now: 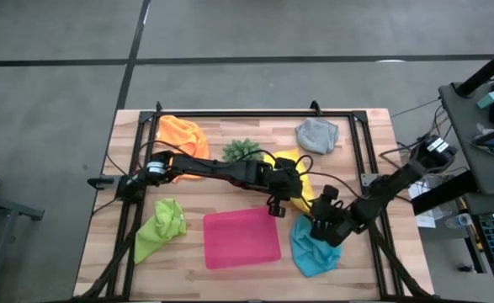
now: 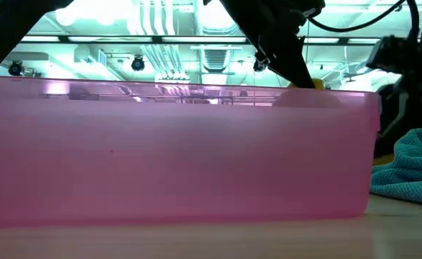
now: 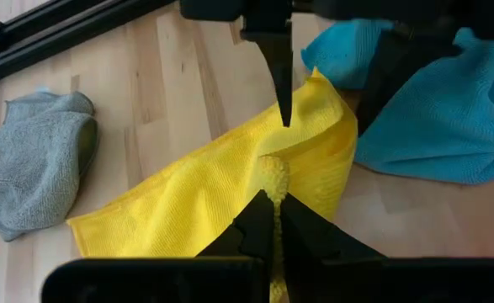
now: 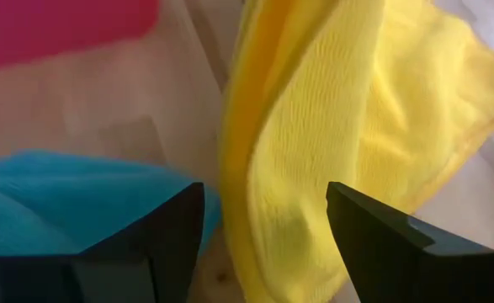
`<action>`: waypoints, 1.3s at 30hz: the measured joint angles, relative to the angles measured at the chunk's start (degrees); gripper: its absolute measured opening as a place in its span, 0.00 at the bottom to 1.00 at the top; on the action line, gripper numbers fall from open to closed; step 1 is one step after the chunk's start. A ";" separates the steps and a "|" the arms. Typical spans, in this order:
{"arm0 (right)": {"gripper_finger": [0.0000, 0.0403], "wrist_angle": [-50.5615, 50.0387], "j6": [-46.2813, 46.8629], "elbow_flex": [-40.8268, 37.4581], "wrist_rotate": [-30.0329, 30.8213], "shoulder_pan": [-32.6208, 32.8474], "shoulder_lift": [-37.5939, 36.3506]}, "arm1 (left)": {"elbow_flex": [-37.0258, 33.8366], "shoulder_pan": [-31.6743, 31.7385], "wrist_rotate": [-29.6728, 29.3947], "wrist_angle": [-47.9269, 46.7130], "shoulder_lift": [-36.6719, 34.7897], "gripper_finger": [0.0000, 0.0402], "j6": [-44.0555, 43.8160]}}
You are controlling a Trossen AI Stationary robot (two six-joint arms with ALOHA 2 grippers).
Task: Fold microfiber towels
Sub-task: Fold the yellow microfiber cloth
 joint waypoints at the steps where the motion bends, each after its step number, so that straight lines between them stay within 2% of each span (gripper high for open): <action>1: 0.59 -0.08 0.33 0.00 0.02 0.00 0.93 | 0.00 0.02 0.00 0.01 0.00 0.00 0.00; 4: 0.56 -1.83 1.20 0.00 -0.09 0.00 2.68 | 0.00 0.02 0.02 0.00 0.00 0.00 0.00; 6: 0.50 -2.87 1.88 0.00 -0.31 0.05 2.93 | 0.00 0.02 0.02 -0.05 0.00 0.00 0.00; 15: 0.10 -5.88 -0.51 0.00 -6.41 0.11 -3.14 | 0.00 -0.17 0.82 -0.48 0.00 0.00 -0.58; 17: 0.04 -8.20 -0.53 0.02 -8.09 0.11 -5.51 | 0.00 -0.45 1.92 -0.49 0.00 0.00 -0.71; 22: 0.03 -12.83 -0.28 0.01 -12.01 0.11 -12.58 | -1.33 -2.24 4.73 -0.06 0.00 0.00 -0.79; 29: 0.02 -22.25 2.67 3.16 -15.24 0.11 -20.87 | -4.68 -4.91 4.87 2.79 0.04 0.00 -1.62; 32: 0.02 -23.65 1.31 5.77 -15.02 0.11 -21.92 | -4.83 -5.24 4.54 2.29 0.10 0.00 -2.00; 39: 0.02 -29.79 -0.20 12.56 -12.02 -1.95 -18.56 | -4.87 -4.74 -3.00 -1.26 -0.83 0.00 -2.01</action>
